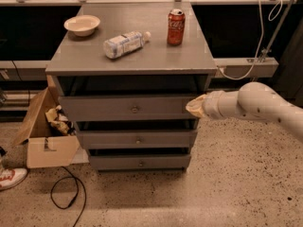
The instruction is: Close top drawer
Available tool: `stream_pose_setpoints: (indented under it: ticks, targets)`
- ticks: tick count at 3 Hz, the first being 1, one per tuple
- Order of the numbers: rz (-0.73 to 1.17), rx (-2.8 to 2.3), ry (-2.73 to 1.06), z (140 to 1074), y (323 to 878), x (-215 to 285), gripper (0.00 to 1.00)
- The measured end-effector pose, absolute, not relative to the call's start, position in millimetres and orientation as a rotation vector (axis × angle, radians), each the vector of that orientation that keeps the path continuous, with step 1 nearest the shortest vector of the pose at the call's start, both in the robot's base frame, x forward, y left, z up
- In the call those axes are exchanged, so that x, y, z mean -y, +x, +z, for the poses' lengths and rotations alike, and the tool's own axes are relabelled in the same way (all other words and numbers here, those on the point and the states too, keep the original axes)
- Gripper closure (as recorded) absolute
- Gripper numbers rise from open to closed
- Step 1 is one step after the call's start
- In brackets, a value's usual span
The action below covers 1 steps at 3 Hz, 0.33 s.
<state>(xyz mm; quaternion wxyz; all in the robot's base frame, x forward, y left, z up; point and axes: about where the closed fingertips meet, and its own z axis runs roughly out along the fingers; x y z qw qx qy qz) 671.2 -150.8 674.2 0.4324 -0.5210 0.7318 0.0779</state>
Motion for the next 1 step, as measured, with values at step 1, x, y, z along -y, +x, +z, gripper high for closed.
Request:
stream_pose_setpoints:
  ticks: [1]
  targets:
    - [0.170,-1.793,-1.268,689.9,651.8,162.0,1.00]
